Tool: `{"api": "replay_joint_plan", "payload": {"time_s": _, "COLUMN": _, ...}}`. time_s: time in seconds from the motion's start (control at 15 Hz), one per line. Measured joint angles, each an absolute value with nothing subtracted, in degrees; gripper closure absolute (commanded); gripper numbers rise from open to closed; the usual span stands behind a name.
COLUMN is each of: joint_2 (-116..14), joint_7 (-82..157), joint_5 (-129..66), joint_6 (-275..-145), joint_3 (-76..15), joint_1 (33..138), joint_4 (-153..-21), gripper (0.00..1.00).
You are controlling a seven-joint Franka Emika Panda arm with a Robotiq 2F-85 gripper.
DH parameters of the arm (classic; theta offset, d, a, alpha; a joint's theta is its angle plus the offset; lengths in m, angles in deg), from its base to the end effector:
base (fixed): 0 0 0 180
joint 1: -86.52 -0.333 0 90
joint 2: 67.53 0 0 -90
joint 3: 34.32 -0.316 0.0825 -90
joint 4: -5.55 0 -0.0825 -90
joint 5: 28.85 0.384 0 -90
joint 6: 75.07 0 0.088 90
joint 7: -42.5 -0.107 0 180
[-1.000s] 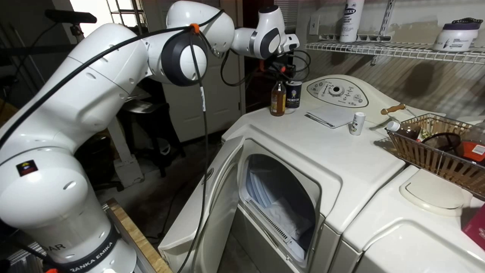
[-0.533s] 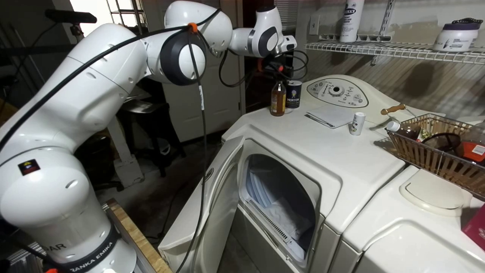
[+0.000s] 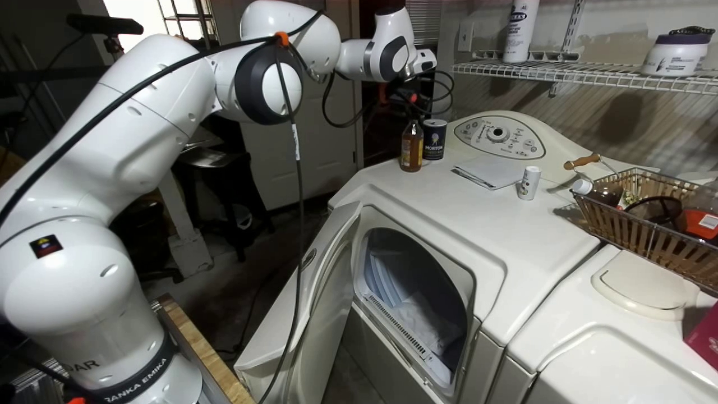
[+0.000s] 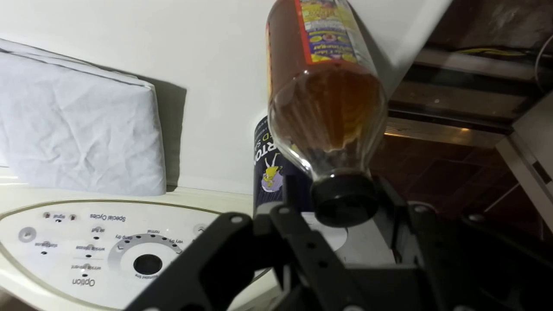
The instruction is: Move the juice bottle on the laundry machine to the left
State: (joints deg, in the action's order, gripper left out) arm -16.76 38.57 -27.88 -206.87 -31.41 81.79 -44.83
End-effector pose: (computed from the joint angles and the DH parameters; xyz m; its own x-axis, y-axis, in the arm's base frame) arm 0.8186 0.0454 0.4289 0.8596 -0.0164 0.5106 -0.0118 -0.9999 -0.0123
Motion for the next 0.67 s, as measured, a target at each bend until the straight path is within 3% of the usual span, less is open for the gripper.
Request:
{"api": "replay_joint_plan", "payload": {"time_s": 0.07, "joint_2": -16.8, "joint_7": 38.3, "joint_5": -28.2, "joint_6": -206.9, "joint_3": -30.9, "joint_1": 81.5, "joint_4": -44.8, "gripper": 0.7}}
{"api": "replay_joint_plan", "payload": {"time_s": 0.13, "joint_2": -16.9, "joint_7": 37.9, "joint_5": -28.4, "joint_6": -206.8, "joint_3": -30.4, "joint_1": 81.2, "joint_4": -44.8, "gripper": 0.85}}
{"api": "replay_joint_plan", "payload": {"time_s": 0.2, "joint_2": -16.9, "joint_7": 37.6, "joint_5": -28.5, "joint_6": -206.6, "joint_3": -29.9, "joint_1": 80.9, "joint_4": -44.8, "gripper": 0.9}}
{"api": "replay_joint_plan", "payload": {"time_s": 0.67, "joint_2": -17.5, "joint_7": 36.8, "joint_5": -28.6, "joint_6": -203.6, "joint_3": -27.8, "joint_1": 79.7, "joint_4": -44.8, "gripper": 0.9}}
